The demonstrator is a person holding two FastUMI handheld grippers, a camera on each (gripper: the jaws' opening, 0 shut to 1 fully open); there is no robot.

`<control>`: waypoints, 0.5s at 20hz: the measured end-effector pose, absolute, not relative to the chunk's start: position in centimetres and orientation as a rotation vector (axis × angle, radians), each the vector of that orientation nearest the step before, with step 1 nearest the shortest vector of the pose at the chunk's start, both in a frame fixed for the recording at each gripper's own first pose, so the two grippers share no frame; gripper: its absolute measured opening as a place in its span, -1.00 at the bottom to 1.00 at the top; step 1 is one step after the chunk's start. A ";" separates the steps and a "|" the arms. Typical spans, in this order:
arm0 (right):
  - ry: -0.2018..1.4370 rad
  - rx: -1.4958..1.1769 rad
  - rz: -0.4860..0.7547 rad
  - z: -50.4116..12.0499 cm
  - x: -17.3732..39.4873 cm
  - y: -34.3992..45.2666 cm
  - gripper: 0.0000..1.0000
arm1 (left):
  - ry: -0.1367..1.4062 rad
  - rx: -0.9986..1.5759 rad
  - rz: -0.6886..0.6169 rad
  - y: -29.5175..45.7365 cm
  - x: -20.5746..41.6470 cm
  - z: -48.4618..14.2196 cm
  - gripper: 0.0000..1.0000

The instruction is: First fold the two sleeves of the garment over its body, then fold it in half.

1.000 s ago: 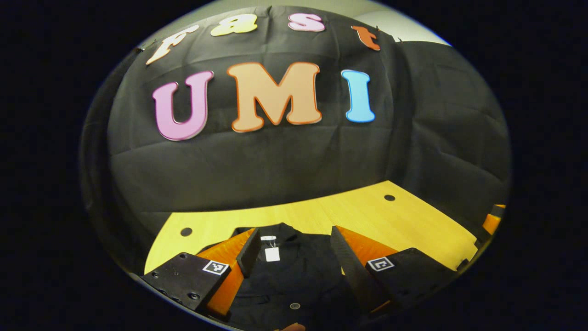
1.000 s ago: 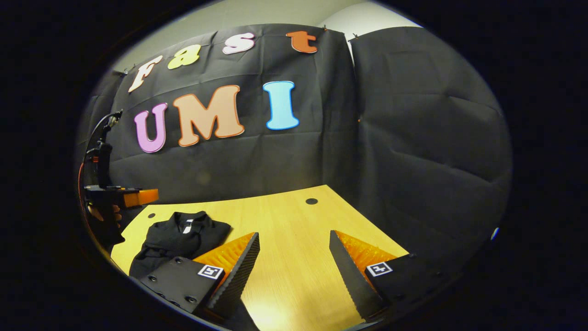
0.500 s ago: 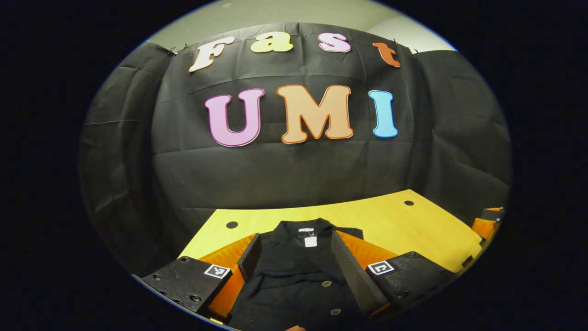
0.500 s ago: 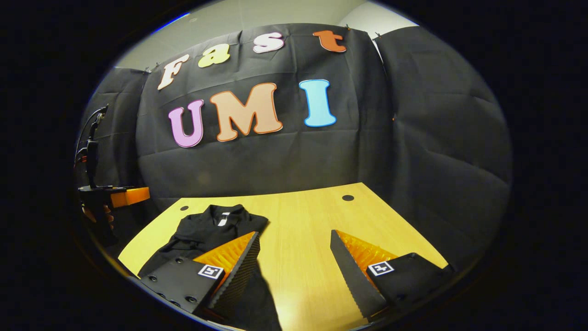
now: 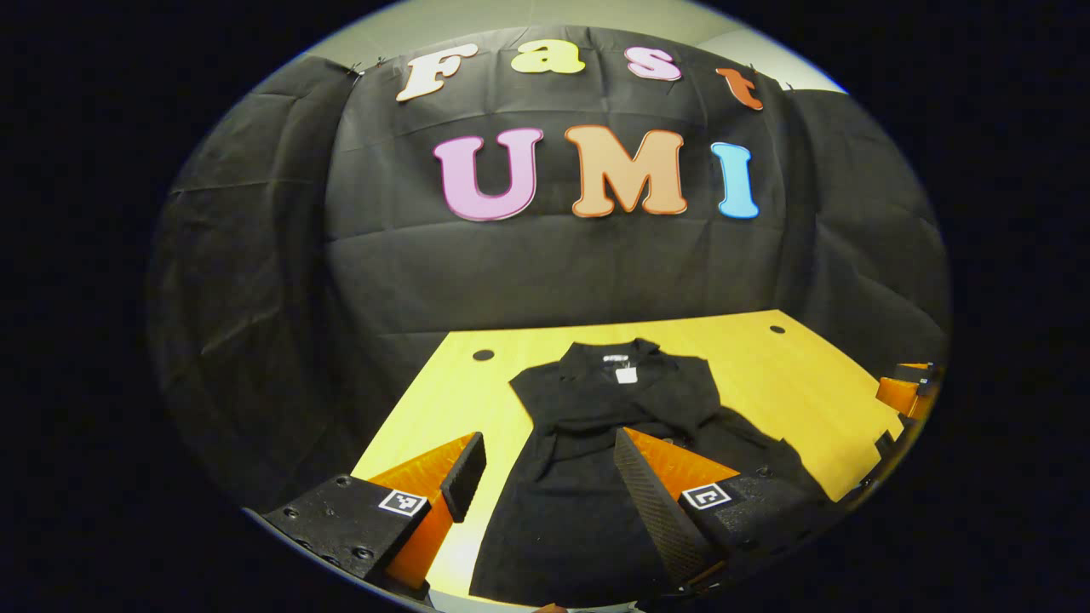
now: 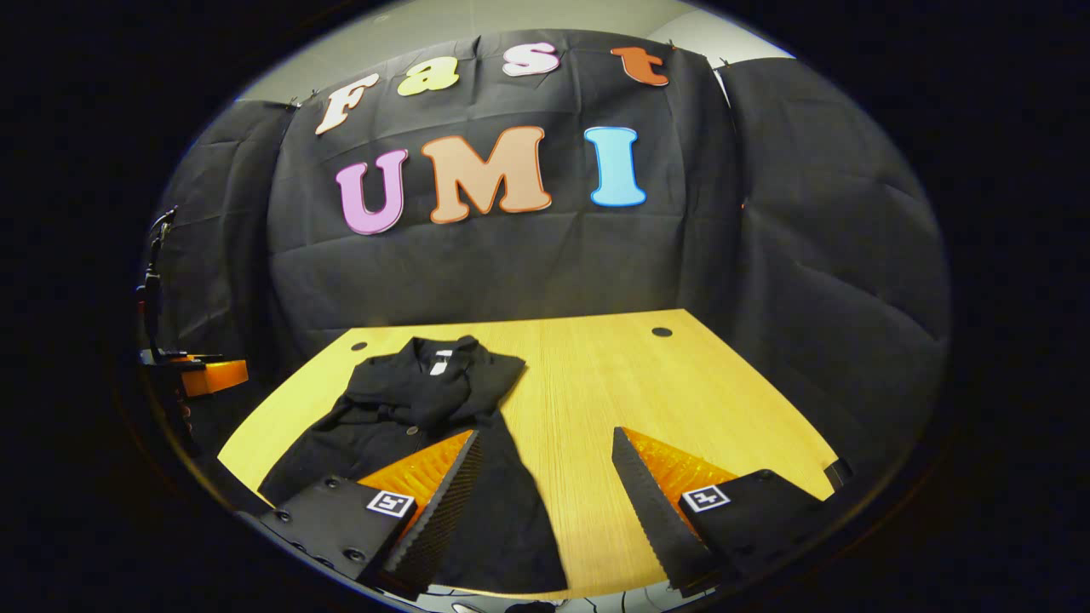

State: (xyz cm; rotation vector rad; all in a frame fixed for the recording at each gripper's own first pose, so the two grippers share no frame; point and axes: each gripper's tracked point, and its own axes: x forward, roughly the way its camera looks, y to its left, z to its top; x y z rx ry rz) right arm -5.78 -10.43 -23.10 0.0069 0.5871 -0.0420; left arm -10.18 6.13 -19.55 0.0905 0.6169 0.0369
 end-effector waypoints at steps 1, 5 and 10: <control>0.609 0.002 -0.039 -23.9 -6.2 -10.0 0.95 | 0.640 0.089 0.047 6.9 -11.0 -20.4 0.86; 0.691 -0.023 -0.036 -27.1 -8.0 -8.9 0.96 | 0.733 0.092 0.070 9.1 -14.1 -23.7 0.86; 0.777 -0.054 -0.044 -30.1 -9.5 -8.5 0.96 | 0.872 0.086 0.090 10.7 -17.8 -28.2 0.87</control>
